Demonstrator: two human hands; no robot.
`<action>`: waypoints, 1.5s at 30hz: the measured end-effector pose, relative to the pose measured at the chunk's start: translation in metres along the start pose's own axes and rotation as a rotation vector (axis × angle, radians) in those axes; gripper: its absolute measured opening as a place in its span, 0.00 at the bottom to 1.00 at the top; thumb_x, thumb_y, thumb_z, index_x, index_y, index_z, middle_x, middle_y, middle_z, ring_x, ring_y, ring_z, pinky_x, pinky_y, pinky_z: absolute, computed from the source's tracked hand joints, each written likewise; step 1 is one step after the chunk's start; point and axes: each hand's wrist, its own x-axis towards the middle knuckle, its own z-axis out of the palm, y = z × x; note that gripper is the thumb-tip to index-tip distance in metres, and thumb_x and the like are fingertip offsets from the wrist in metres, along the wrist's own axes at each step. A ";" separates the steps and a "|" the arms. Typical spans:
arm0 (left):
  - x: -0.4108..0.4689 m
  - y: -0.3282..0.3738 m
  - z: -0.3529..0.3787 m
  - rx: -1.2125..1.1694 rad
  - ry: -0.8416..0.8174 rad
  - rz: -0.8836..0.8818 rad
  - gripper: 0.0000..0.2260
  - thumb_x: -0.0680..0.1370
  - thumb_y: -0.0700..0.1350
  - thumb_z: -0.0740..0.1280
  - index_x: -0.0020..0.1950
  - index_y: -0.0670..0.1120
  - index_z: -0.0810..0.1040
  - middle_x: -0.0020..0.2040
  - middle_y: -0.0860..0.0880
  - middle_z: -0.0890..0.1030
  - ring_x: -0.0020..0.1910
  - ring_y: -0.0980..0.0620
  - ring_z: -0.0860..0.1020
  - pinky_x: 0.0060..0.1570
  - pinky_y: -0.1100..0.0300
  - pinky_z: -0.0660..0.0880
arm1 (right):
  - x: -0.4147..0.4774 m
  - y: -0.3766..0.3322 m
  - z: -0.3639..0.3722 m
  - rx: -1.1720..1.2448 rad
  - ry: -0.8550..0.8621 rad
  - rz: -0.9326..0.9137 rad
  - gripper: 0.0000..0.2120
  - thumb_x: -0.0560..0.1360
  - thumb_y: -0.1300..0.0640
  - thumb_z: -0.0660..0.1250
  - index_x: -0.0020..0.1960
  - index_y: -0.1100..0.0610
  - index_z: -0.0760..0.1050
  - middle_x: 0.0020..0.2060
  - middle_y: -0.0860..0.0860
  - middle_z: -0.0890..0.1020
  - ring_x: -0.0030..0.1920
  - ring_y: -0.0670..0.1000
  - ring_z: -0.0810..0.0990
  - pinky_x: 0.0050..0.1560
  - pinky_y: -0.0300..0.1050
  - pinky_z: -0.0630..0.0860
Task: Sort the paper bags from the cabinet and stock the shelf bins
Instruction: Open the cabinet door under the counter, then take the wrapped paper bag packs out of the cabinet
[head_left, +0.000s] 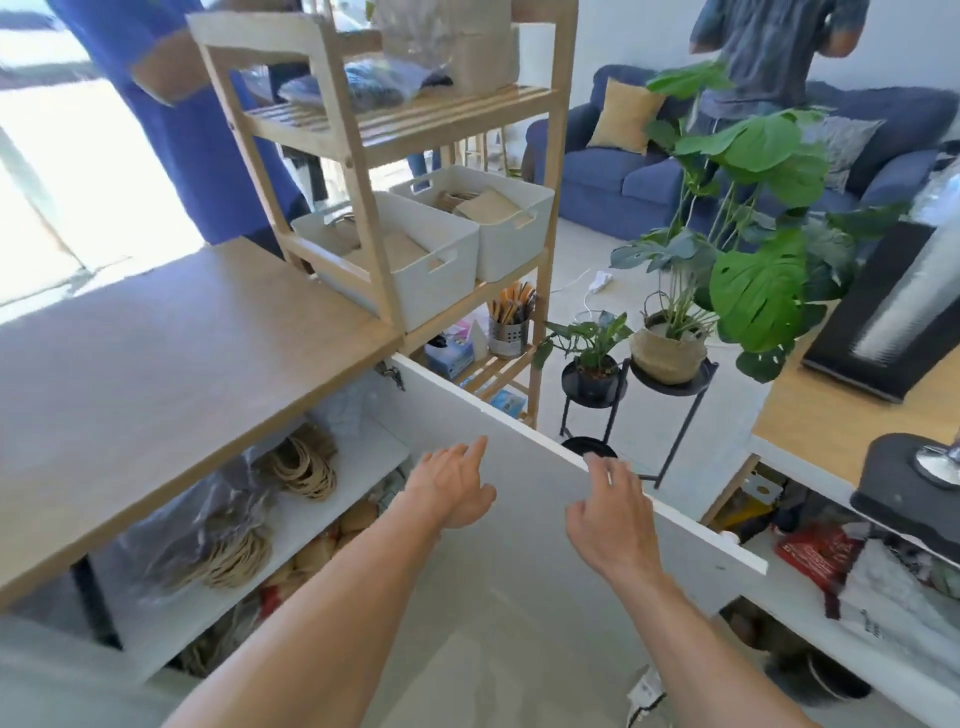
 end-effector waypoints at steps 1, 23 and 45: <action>-0.003 -0.012 -0.001 -0.029 0.012 -0.041 0.29 0.80 0.54 0.57 0.79 0.49 0.51 0.76 0.44 0.65 0.72 0.41 0.66 0.71 0.45 0.63 | 0.004 -0.012 0.003 0.022 -0.019 -0.029 0.26 0.75 0.57 0.59 0.73 0.56 0.62 0.66 0.55 0.69 0.64 0.56 0.68 0.61 0.50 0.68; 0.052 -0.277 0.048 -0.935 0.250 -0.820 0.26 0.81 0.58 0.54 0.77 0.48 0.60 0.77 0.45 0.63 0.73 0.42 0.64 0.73 0.48 0.60 | 0.138 -0.183 0.167 0.335 -0.539 -0.061 0.29 0.80 0.42 0.54 0.77 0.54 0.56 0.74 0.56 0.64 0.73 0.58 0.64 0.70 0.53 0.61; 0.166 -0.413 0.131 -1.586 0.702 -1.046 0.26 0.78 0.64 0.56 0.58 0.43 0.77 0.41 0.41 0.81 0.37 0.44 0.81 0.57 0.48 0.75 | 0.231 -0.232 0.348 0.510 -0.761 -0.184 0.35 0.76 0.33 0.52 0.78 0.47 0.52 0.76 0.53 0.61 0.75 0.57 0.60 0.72 0.51 0.59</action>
